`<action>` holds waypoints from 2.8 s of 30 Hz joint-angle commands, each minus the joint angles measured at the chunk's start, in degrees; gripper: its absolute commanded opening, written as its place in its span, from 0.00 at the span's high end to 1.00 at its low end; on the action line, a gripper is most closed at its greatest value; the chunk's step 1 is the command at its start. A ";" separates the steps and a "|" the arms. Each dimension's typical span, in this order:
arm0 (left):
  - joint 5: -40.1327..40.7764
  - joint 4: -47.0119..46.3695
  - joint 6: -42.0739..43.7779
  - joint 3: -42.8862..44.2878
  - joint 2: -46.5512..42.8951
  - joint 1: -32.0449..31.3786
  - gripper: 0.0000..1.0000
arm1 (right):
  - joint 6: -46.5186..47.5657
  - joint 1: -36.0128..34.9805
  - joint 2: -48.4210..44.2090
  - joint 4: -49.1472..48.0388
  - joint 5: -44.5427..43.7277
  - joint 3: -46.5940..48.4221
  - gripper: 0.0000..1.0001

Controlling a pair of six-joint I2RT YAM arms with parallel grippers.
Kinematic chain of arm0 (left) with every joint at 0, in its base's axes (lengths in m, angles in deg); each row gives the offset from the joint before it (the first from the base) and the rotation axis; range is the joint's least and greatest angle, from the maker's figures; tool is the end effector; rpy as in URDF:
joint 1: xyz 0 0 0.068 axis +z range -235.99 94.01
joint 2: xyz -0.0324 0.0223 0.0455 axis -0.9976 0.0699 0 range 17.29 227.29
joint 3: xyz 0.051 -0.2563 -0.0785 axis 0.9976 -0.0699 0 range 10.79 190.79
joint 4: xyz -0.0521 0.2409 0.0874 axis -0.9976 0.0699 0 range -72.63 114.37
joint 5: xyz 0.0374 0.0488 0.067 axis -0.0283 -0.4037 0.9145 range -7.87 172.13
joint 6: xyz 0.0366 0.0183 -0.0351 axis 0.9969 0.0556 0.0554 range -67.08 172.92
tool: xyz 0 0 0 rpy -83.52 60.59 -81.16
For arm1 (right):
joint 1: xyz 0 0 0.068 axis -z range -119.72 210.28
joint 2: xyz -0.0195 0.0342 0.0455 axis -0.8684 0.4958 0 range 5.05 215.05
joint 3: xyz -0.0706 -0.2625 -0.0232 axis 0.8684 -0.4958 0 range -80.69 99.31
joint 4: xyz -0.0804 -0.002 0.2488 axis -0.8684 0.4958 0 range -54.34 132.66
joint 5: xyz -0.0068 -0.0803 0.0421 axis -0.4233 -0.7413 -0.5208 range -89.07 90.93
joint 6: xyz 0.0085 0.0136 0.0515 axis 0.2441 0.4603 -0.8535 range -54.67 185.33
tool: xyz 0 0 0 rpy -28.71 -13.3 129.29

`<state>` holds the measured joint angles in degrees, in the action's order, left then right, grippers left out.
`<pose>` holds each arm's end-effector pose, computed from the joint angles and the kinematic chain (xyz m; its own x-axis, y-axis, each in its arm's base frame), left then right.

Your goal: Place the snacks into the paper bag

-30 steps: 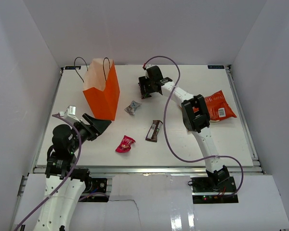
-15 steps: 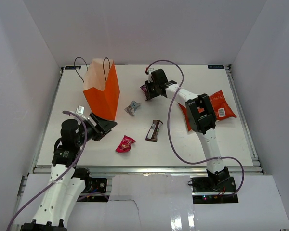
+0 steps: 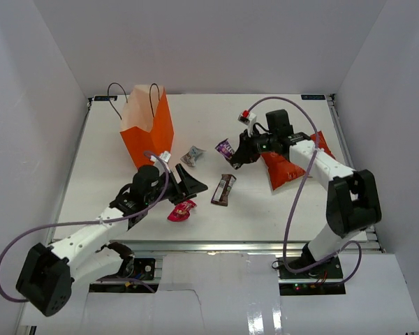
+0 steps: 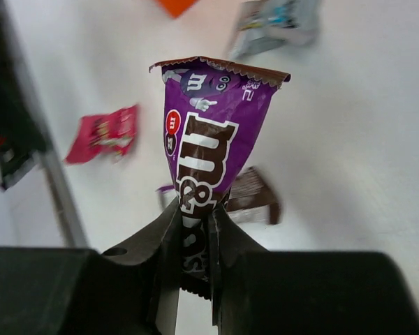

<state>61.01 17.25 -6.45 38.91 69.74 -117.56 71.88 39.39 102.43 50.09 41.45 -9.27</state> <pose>0.1678 -0.1182 0.2326 -0.8392 -0.4265 -0.3374 0.0908 0.5019 -0.8601 0.3445 0.1561 0.2564 -0.5180 -0.2904 -0.8046 -0.7975 0.5041 0.3315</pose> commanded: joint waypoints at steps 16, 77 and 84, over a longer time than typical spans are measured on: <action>8.56 -16.14 -0.30 14.42 22.52 -10.00 0.17 | -2.24 -1.88 -20.31 -3.71 16.44 -20.71 0.85; 34.14 42.76 55.24 88.69 35.78 20.14 0.77 | 19.38 7.52 -21.45 8.06 21.01 -17.45 0.21; 33.25 40.99 56.56 85.53 41.95 20.32 0.65 | 26.13 7.44 -19.69 14.99 17.86 -15.09 0.21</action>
<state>95.13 59.63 48.67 125.01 112.06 -97.35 93.15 46.71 82.04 60.54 60.83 -26.47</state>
